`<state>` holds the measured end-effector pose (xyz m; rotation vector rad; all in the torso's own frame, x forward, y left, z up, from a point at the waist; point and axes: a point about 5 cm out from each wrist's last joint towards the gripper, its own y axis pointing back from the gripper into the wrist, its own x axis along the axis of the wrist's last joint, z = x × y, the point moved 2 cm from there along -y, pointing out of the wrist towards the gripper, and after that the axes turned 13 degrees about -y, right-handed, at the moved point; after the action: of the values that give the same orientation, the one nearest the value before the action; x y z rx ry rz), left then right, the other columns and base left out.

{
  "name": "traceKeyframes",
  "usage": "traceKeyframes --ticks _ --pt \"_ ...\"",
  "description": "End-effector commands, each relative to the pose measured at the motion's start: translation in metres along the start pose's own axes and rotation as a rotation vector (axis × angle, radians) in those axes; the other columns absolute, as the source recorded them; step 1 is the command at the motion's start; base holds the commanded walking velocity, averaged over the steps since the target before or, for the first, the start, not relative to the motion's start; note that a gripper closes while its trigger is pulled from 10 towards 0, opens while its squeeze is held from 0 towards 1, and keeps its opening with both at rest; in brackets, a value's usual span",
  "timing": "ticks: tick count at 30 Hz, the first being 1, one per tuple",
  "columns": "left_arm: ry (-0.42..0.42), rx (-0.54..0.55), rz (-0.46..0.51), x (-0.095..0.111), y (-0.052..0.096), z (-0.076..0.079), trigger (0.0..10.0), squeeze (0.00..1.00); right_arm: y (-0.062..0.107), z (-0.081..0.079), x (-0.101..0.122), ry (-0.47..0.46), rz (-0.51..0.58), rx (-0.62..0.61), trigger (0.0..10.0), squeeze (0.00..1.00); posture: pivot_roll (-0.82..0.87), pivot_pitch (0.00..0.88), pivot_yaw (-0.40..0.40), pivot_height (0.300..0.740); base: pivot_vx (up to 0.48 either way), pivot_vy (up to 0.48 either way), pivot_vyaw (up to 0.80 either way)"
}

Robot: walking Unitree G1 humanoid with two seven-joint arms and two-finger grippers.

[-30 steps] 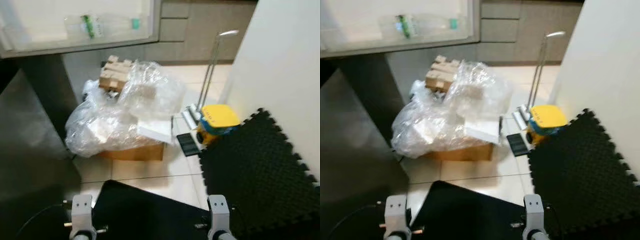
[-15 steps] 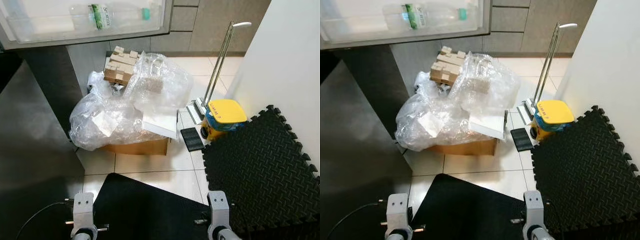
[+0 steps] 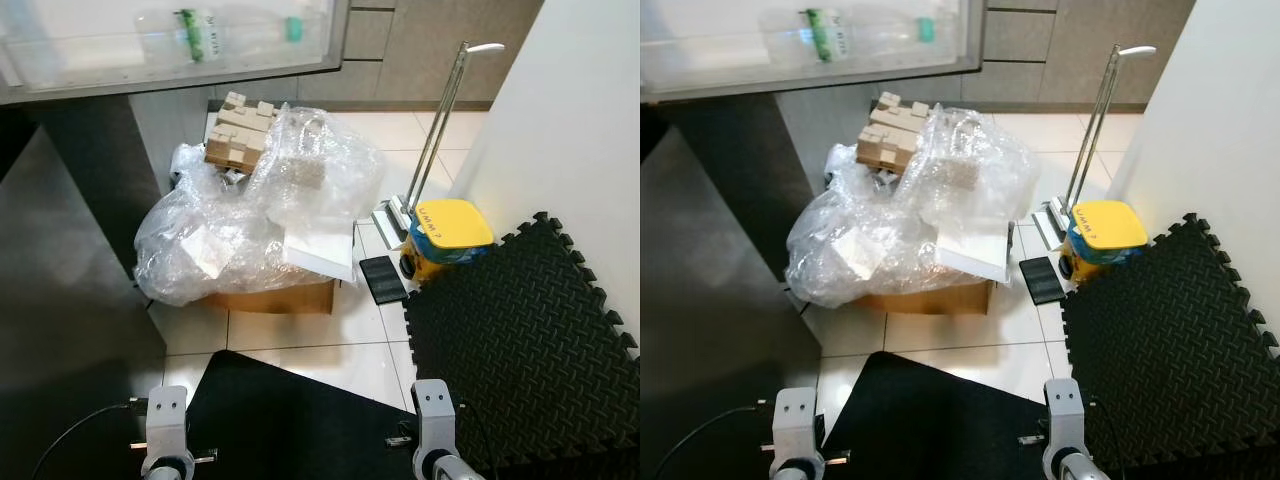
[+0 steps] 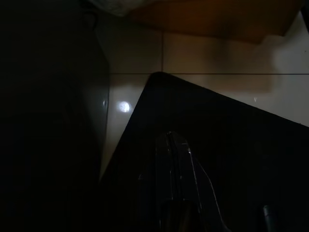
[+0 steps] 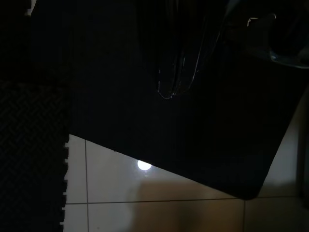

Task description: Restocking fridge

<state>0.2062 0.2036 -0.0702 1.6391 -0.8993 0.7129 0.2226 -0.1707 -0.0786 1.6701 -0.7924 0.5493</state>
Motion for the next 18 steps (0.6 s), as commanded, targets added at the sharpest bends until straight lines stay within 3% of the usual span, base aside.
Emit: traceKeyframes --ticks 1,18 --pt "-0.019 -0.01 -0.022 -0.006 0.0026 0.0006 10.0 0.0 0.0013 0.0015 -0.0052 0.005 -0.023 -0.005 10.0 0.0 -0.06 0.084 -0.046 0.74 0.33 0.0 0.0" --pt "-0.015 -0.004 -0.018 -0.005 0.0023 0.0002 10.0 0.0 -0.0004 -0.0009 -0.0022 0.008 -0.02 0.002 10.0 0.0 -0.05 0.077 -0.049 0.74 0.359 0.0 0.0"
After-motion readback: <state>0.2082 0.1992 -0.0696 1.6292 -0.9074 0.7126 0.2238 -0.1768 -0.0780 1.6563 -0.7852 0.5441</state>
